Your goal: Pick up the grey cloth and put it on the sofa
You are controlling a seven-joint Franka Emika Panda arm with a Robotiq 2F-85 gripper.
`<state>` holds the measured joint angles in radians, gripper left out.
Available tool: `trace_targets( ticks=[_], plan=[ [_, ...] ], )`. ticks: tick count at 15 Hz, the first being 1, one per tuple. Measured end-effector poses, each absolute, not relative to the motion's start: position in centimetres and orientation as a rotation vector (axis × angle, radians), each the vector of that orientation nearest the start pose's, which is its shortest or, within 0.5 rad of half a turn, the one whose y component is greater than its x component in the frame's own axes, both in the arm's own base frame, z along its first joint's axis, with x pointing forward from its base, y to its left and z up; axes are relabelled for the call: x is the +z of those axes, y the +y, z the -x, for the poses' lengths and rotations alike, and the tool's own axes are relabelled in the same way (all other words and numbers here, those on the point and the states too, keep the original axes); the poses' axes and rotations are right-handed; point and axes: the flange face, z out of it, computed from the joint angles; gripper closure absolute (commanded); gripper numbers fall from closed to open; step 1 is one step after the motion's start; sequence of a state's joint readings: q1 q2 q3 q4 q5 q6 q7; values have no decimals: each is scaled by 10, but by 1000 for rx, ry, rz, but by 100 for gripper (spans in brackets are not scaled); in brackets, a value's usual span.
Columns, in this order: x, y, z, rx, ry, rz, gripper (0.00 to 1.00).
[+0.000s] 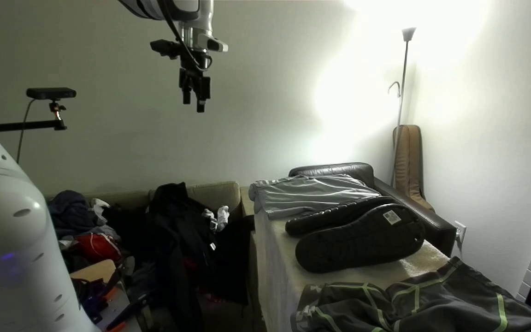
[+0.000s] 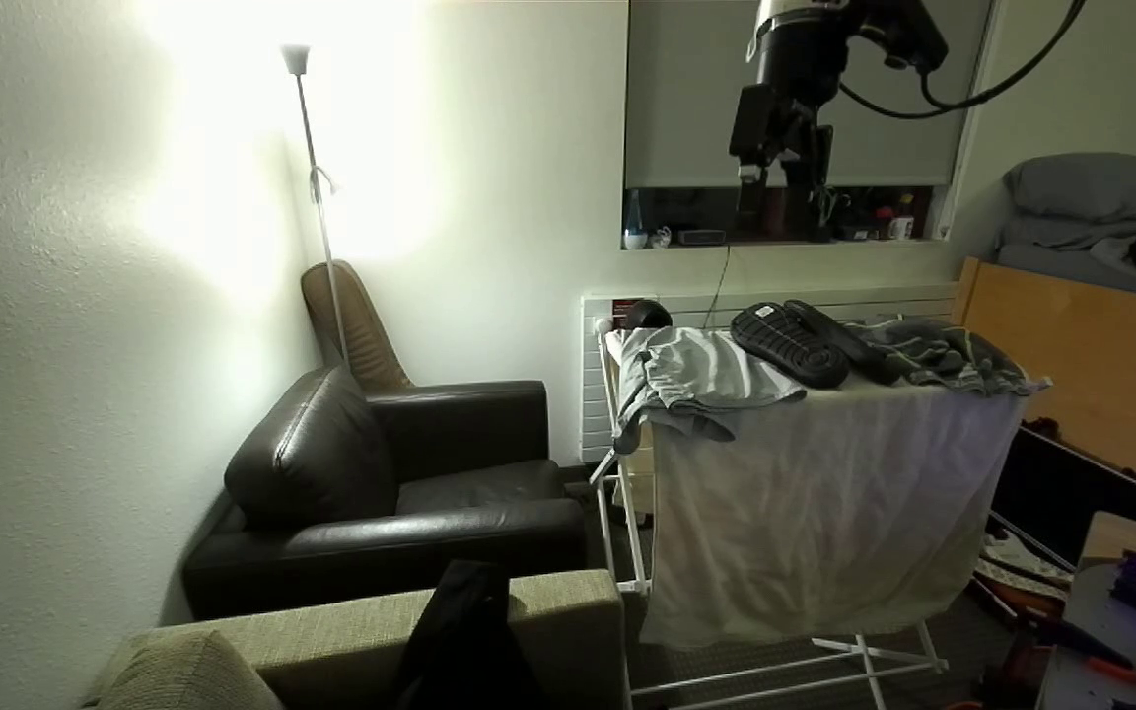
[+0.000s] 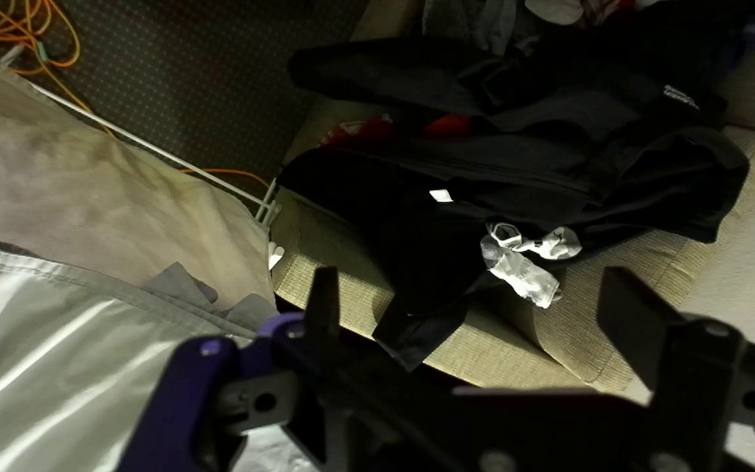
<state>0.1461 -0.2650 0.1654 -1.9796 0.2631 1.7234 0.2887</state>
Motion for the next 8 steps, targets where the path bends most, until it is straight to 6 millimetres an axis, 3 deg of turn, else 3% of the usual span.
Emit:
trace_targets(
  ticks=[4,8],
  plan=[
    [572,158,-454,95,76,2950,0],
    [557,125,-462,122,149,2979,0]
  ],
)
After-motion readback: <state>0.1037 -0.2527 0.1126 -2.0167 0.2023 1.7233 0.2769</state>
